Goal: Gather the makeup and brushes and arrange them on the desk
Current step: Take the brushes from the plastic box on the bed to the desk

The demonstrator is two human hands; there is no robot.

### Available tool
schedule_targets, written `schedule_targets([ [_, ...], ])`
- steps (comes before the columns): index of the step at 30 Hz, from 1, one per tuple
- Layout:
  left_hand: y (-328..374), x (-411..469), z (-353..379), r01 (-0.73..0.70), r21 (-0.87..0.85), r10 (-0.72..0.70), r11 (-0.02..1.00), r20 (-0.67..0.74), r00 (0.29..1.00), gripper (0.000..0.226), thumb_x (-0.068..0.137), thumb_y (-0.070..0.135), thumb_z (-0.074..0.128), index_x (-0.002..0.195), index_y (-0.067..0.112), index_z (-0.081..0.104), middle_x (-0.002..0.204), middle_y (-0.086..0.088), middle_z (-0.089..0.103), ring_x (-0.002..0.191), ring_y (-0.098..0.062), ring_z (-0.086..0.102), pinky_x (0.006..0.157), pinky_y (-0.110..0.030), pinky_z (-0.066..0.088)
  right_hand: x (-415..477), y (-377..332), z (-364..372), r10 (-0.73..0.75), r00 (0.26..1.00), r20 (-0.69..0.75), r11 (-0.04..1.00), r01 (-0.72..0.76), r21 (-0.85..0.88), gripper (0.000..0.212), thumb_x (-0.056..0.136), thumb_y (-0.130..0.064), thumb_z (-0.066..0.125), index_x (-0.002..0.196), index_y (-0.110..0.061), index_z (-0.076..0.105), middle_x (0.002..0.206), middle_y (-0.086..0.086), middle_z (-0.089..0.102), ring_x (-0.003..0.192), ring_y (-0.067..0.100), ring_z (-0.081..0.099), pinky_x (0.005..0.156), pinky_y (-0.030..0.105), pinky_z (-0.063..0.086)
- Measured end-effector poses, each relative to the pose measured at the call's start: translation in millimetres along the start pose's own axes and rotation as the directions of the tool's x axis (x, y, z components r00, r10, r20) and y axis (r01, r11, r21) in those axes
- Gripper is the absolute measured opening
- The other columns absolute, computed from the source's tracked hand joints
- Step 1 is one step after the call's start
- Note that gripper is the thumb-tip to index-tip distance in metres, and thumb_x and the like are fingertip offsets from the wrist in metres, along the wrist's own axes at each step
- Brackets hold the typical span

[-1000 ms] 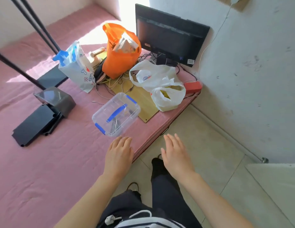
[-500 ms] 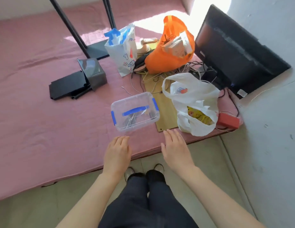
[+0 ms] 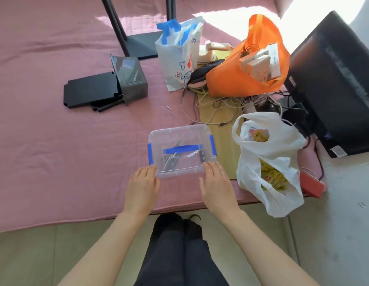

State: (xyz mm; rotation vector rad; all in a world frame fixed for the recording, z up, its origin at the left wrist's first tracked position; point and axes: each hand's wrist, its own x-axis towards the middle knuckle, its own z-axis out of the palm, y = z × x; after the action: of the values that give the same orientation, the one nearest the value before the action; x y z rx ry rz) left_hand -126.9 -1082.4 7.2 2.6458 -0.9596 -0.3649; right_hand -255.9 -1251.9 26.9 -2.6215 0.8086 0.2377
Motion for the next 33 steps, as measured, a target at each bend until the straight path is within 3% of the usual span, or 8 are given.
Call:
schedule_targets([
  [6,-41,50,29,0.099,0.004,-0.099,0.995,0.039,0.994,0.031,0.080,0.003,0.067,0.111,0.000,0.065,0.104,-0.013,0.069,0.095,-0.033,0.062,0.078,-0.042,0.054,64,4,38,0.019,0.999,0.026,1.000,-0.018,-0.012,0.048,0.092,-0.017,0.052,0.136,0.000,0.045,0.140,0.016,0.047,0.134,0.033,0.039,0.114,0.042,0.031],
  [11,-58,75,60,0.258,-0.024,-0.254,0.966,0.098,0.962,0.034,0.088,0.009,0.056,0.122,0.002,0.058,0.128,-0.012,0.056,0.111,-0.034,0.055,0.082,-0.045,0.051,109,15,67,0.025,0.999,0.033,1.000,-0.025,-0.009,0.046,0.092,-0.016,0.049,0.134,0.002,0.046,0.139,0.019,0.047,0.133,0.035,0.039,0.108,0.048,0.037],
  [16,-57,95,93,0.457,-0.207,-0.435,0.865,0.145,0.889,0.038,0.096,0.019,0.045,0.134,0.012,0.046,0.130,-0.004,0.050,0.113,-0.026,0.050,0.085,-0.038,0.043,142,39,85,0.037,0.999,0.040,0.999,-0.036,-0.032,0.052,0.096,-0.019,0.045,0.143,0.001,0.033,0.150,0.018,0.032,0.142,0.033,0.024,0.117,0.042,0.022],
  [19,-55,106,115,0.556,-0.319,-0.531,0.767,0.172,0.830,0.043,0.096,0.024,0.045,0.138,0.016,0.041,0.129,-0.007,0.052,0.112,-0.028,0.051,0.090,-0.039,0.042,154,57,95,0.064,0.997,0.049,0.998,-0.062,-0.024,0.056,0.096,-0.019,0.046,0.145,-0.001,0.026,0.153,0.019,0.025,0.142,0.036,0.019,0.116,0.046,0.025],
  [22,-54,116,133,0.602,-0.318,-0.591,0.732,0.142,0.794,0.045,0.097,0.028,0.043,0.140,0.016,0.038,0.126,-0.008,0.050,0.112,-0.030,0.051,0.089,-0.042,0.044,164,74,107,0.114,0.993,0.039,0.993,-0.115,-0.001,0.058,0.096,-0.020,0.046,0.146,-0.002,0.023,0.154,0.018,0.020,0.141,0.038,0.021,0.114,0.047,0.028],
  [26,-57,122,150,0.603,-0.377,-0.633,0.703,0.055,0.772,0.035,0.099,0.029,0.040,0.131,0.015,0.046,0.115,-0.006,0.052,0.098,-0.030,0.053,0.076,-0.037,0.041,171,86,120,0.209,0.974,0.086,0.960,-0.222,0.173,0.059,0.098,-0.022,0.041,0.150,-0.012,0.014,0.155,0.014,0.015,0.138,0.032,0.027,0.109,0.042,0.035],
  [30,-61,122,163,0.568,-0.450,-0.636,0.689,-0.001,0.772,0.037,0.100,0.033,0.038,0.133,0.018,0.046,0.120,-0.003,0.056,0.104,-0.025,0.053,0.083,-0.035,0.042,173,88,125,0.220,0.975,0.033,0.928,-0.219,0.301,0.056,0.100,-0.026,0.035,0.151,-0.018,0.011,0.153,0.010,0.022,0.132,0.030,0.036,0.102,0.039,0.037],
  [33,-68,118,171,0.562,-0.469,-0.652,0.682,-0.042,0.757,0.043,0.099,0.040,0.037,0.137,0.023,0.044,0.121,-0.002,0.061,0.105,-0.026,0.057,0.089,-0.039,0.047,176,92,130,0.300,0.949,0.092,0.836,-0.308,0.454,0.057,0.101,-0.031,0.033,0.151,-0.022,0.007,0.154,0.004,0.026,0.136,0.021,0.033,0.099,0.026,0.031],
])
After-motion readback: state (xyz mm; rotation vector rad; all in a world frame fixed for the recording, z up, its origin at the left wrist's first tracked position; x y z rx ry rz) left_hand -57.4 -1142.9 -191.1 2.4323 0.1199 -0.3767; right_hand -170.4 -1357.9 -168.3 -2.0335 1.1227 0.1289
